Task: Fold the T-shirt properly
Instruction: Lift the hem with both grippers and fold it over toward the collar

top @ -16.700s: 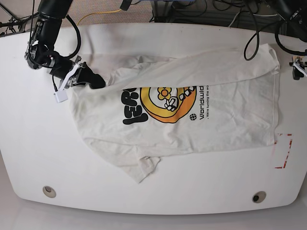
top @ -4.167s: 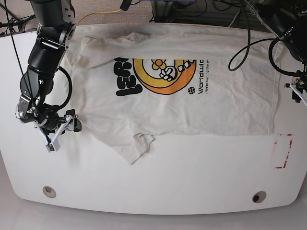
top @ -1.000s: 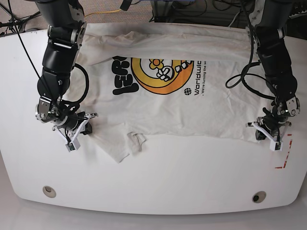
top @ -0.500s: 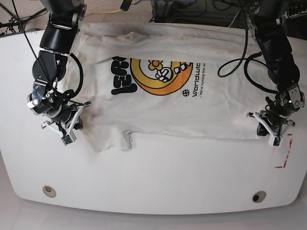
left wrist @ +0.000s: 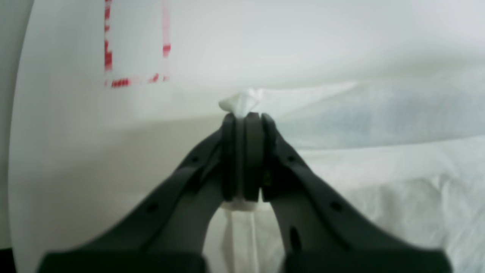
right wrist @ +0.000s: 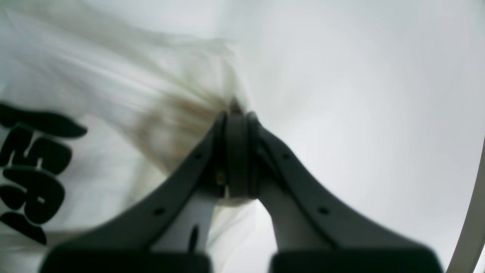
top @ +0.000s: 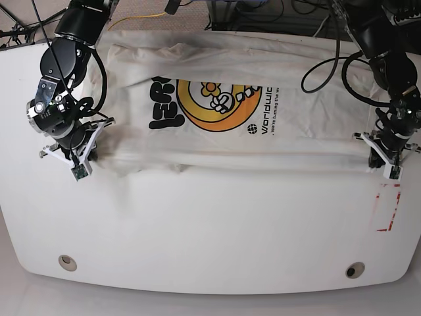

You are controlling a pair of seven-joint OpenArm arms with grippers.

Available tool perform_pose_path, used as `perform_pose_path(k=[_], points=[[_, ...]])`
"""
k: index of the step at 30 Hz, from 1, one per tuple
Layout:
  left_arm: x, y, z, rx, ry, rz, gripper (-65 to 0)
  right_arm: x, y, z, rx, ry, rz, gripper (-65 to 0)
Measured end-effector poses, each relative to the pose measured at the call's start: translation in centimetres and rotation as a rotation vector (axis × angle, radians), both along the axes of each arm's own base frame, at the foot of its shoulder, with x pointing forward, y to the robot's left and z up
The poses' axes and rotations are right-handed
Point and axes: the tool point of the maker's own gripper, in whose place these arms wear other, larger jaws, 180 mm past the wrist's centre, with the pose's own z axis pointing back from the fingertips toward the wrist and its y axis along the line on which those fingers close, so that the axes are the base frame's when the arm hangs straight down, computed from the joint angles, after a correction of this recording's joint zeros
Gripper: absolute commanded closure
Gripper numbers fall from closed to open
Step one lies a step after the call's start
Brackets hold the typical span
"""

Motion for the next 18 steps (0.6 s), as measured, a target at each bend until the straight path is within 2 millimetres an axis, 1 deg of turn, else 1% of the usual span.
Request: perform_pose_path(k=[3,5,7,10,12,16,18], points=[[-1.2,0.2,0.1,0.009,0.013,-0.001,0.0,-1.1,0.4,0.0,-0.014,0.015,-0.002,0.0],[-2.0,0.6,-0.2,0.023,0.044,0.010,0.0,-1.8,0.6,-0.2,-0.008,0.020,-0.003,0.0],[-2.9,0.8,-0.8,0.041,0.078,0.014,0.0,-2.8,0.4,-0.5,-0.007,0.037,-0.020,0.0],[-4.4,0.5,-1.1,0.059,0.094,0.001,0.0,-4.5,0.2,-1.5,0.003,0.085,-0.029,0.0],[-5.5,0.4,-1.4,0.075,0.112,-0.006,0.0,-5.4,0.4,-2.0,0.051,0.092,-0.031,0.0],[-7.3,0.4,-2.7,0.083,0.165,-0.009,0.0,-7.3,-0.8,-2.7,0.074,0.124,-0.073,0.0],[-8.1,0.4,-2.8,0.092,0.174,-0.014,0.0,-8.2,-0.2,-3.2,0.106,0.140,-0.060,0.0]])
